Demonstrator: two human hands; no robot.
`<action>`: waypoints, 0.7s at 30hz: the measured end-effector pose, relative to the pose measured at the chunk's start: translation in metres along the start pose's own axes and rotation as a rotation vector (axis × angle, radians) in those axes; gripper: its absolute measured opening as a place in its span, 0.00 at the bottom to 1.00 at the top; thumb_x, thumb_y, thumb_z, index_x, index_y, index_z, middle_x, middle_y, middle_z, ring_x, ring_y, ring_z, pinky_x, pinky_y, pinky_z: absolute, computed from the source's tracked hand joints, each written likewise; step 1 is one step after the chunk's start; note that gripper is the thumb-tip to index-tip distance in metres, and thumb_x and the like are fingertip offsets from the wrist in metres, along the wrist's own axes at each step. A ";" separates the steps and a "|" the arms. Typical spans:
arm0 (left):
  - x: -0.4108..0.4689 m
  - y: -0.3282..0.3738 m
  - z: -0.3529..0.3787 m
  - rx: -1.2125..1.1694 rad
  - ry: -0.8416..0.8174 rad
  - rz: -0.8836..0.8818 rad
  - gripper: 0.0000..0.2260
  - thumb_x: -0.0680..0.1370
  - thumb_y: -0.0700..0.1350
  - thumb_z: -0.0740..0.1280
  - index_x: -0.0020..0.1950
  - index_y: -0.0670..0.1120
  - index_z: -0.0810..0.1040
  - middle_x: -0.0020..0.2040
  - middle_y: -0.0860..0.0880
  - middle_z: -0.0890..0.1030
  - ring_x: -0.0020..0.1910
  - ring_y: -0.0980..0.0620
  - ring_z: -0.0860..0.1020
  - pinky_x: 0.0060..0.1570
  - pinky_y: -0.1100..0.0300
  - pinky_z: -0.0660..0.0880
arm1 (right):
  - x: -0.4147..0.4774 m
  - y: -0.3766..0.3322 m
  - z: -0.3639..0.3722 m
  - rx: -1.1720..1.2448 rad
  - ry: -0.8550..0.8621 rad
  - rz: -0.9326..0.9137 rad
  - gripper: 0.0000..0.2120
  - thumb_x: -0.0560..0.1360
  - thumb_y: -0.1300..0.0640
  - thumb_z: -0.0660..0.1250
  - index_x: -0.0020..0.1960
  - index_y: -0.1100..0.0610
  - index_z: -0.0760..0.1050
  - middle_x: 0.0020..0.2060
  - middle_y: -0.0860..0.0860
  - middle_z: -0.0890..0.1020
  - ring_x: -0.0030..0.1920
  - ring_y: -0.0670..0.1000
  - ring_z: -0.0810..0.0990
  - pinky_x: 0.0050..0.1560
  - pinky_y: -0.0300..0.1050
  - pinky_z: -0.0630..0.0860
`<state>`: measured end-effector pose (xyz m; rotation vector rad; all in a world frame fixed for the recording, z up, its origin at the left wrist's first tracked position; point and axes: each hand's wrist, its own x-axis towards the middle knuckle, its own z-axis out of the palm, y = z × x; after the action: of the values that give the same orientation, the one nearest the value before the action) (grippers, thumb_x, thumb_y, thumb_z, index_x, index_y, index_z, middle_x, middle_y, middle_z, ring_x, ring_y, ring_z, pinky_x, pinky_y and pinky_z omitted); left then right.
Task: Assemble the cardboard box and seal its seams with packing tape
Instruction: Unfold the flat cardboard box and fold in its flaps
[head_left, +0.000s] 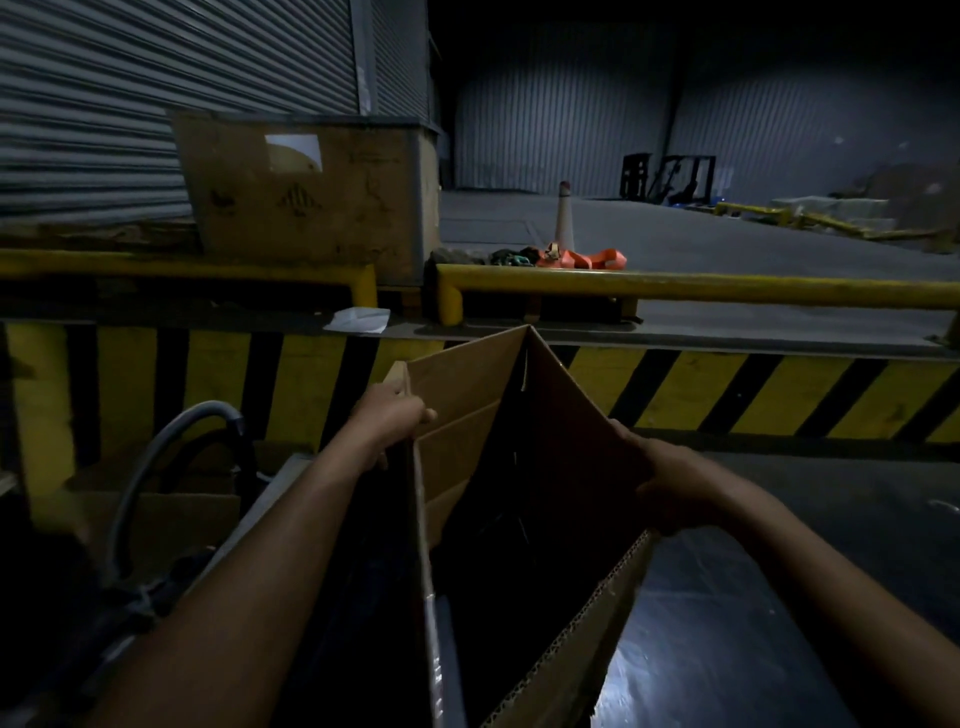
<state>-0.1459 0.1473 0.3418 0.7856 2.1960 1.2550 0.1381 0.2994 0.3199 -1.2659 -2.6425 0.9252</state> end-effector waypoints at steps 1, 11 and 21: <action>-0.014 0.002 -0.001 0.051 -0.086 0.013 0.31 0.75 0.42 0.71 0.76 0.53 0.67 0.69 0.45 0.76 0.60 0.45 0.77 0.53 0.49 0.77 | 0.003 -0.003 0.001 -0.041 0.022 -0.005 0.44 0.77 0.67 0.64 0.77 0.36 0.44 0.57 0.55 0.77 0.40 0.49 0.80 0.33 0.40 0.78; -0.107 -0.033 0.017 0.156 -0.035 0.012 0.42 0.79 0.36 0.60 0.79 0.59 0.35 0.65 0.41 0.76 0.47 0.47 0.79 0.40 0.57 0.78 | 0.017 -0.006 0.002 -0.050 0.040 -0.014 0.41 0.77 0.64 0.64 0.78 0.38 0.48 0.55 0.54 0.78 0.41 0.51 0.82 0.30 0.40 0.78; -0.090 -0.020 -0.013 0.000 0.001 0.055 0.25 0.80 0.32 0.61 0.71 0.56 0.68 0.44 0.45 0.78 0.31 0.48 0.75 0.27 0.60 0.69 | -0.006 0.002 -0.021 -0.018 0.024 0.180 0.26 0.76 0.62 0.69 0.66 0.46 0.59 0.53 0.55 0.77 0.48 0.54 0.80 0.40 0.49 0.79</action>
<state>-0.0950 0.0690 0.3419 0.8512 2.1889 1.2817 0.1493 0.3063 0.3372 -1.5299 -2.5570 0.9036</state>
